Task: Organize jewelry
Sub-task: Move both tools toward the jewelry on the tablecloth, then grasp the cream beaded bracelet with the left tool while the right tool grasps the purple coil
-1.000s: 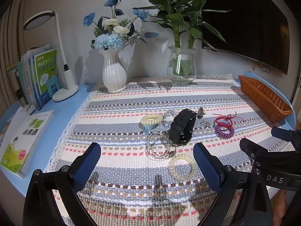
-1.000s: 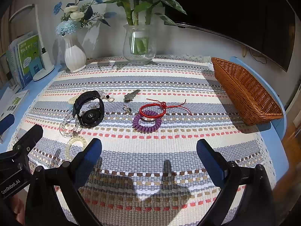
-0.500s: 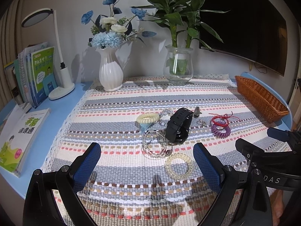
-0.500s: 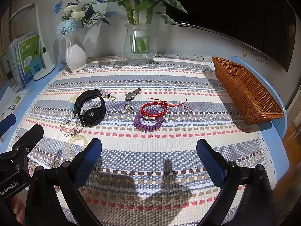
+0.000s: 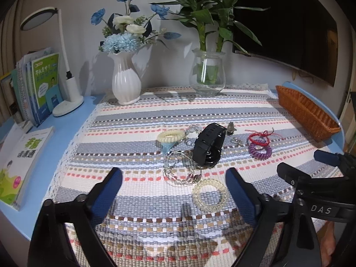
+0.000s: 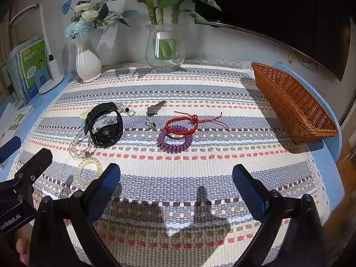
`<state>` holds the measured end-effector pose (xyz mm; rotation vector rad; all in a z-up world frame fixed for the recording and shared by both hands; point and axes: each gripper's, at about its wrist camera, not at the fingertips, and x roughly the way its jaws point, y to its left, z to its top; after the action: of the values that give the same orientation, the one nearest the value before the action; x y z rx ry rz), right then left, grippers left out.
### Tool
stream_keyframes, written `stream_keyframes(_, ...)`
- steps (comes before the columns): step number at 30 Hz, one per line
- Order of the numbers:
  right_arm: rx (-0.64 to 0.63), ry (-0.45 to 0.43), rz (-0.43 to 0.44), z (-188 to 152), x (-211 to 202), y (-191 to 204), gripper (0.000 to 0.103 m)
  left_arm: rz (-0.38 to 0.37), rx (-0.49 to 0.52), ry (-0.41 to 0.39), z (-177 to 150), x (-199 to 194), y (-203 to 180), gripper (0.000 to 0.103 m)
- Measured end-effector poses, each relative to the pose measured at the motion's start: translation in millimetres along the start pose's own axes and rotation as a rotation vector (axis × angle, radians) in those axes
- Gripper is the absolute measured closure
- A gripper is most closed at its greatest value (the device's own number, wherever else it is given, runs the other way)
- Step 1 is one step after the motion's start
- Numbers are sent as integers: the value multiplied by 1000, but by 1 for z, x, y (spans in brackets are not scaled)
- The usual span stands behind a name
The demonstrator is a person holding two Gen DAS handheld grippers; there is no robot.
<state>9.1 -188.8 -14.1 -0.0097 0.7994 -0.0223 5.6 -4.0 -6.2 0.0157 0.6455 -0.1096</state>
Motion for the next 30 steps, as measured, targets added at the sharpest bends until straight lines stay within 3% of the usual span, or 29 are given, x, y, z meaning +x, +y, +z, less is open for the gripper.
stream_keyframes(5,5,9,7,0,4,-3,2,-19,23,13,4,4,8,15)
stream_keyframes(10,24,-2,-1,0,2,-15,2,-123,2,51,22,17,39,15)
stream_keyframes(11,28,-4,-5,1,2,-18,2,-126,4,60,26,23,42,24)
stream_keyframes(12,31,-5,-9,1,3,-21,2,-137,10,86,31,31,47,40)
stream_keyframes(14,34,-6,-17,2,4,-26,2,-177,-1,126,42,49,54,55)
stream_keyframes(20,36,-9,-33,6,8,-40,14,-286,-37,271,70,113,67,55)
stream_keyframes(24,45,-1,-6,12,13,-47,15,-292,-12,337,77,146,61,55)
stream_keyframes(30,88,73,75,16,34,-57,43,-325,44,386,67,172,53,55)
